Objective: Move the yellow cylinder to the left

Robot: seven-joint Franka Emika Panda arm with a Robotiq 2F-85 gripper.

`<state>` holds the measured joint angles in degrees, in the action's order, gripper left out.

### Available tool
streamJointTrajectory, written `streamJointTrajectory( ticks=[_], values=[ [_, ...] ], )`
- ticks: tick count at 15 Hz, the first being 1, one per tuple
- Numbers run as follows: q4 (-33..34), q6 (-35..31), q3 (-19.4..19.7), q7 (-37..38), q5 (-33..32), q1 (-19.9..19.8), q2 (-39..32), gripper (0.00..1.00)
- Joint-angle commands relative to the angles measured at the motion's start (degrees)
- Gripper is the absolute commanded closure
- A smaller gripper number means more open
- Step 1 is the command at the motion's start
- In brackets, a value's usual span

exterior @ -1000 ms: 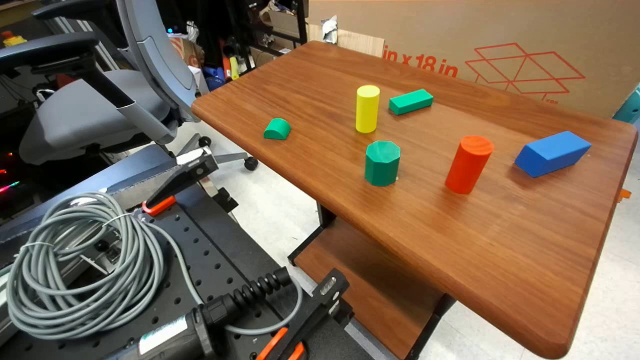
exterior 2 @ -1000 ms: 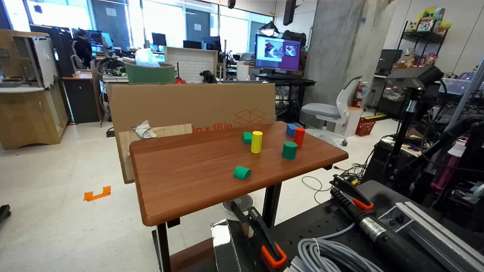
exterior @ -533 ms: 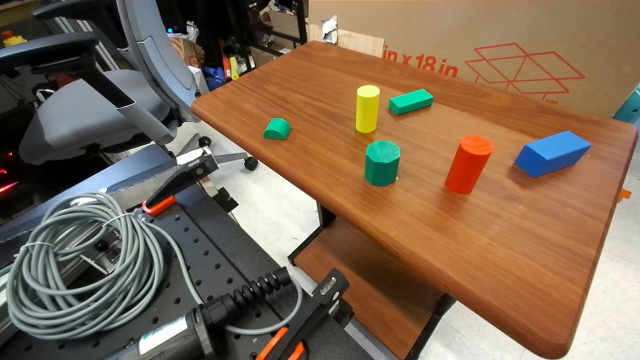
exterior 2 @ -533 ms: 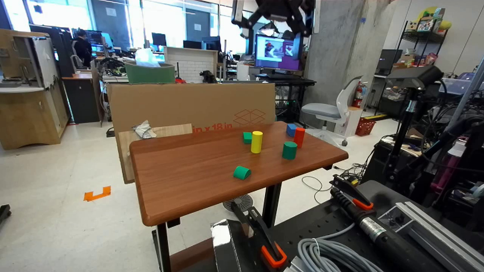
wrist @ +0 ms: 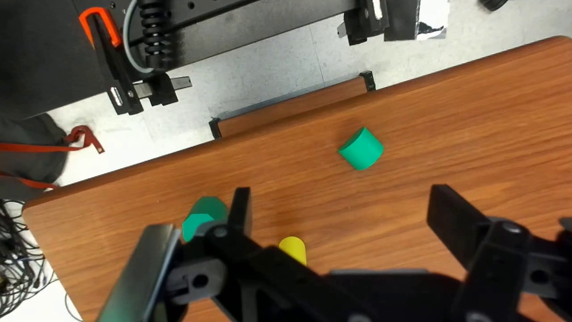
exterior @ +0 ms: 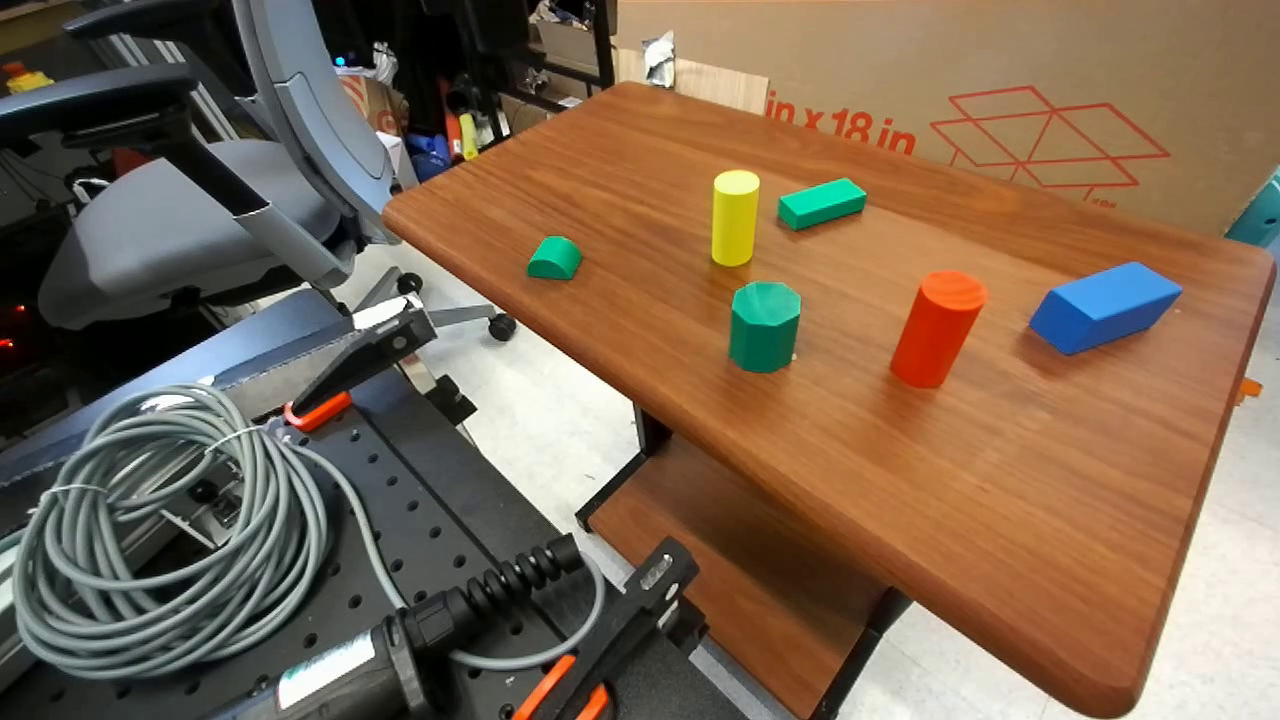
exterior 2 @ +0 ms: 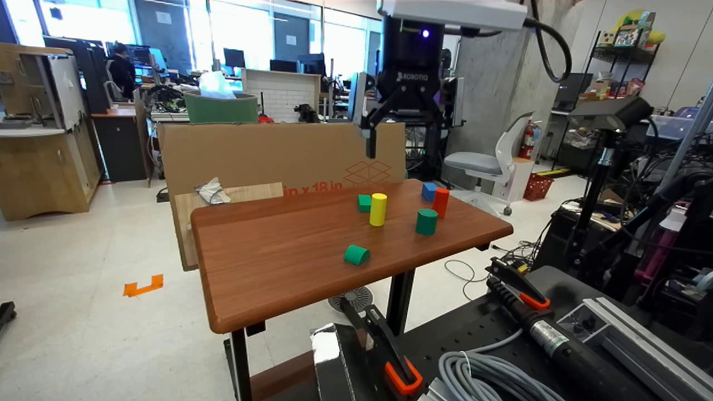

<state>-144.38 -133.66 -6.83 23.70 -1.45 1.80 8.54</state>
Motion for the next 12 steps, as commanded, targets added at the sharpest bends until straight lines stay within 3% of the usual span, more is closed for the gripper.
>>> streamJointTrajectory(
  ticks=[1, 12],
  values=[
    [-1.04, -6.73, 1.24, 1.01, -3.48, -1.34, -4.36, 0.00],
    [3.71, -14.61, 6.32, 1.87, -10.80, -0.77, -16.98, 0.00]
  ],
)
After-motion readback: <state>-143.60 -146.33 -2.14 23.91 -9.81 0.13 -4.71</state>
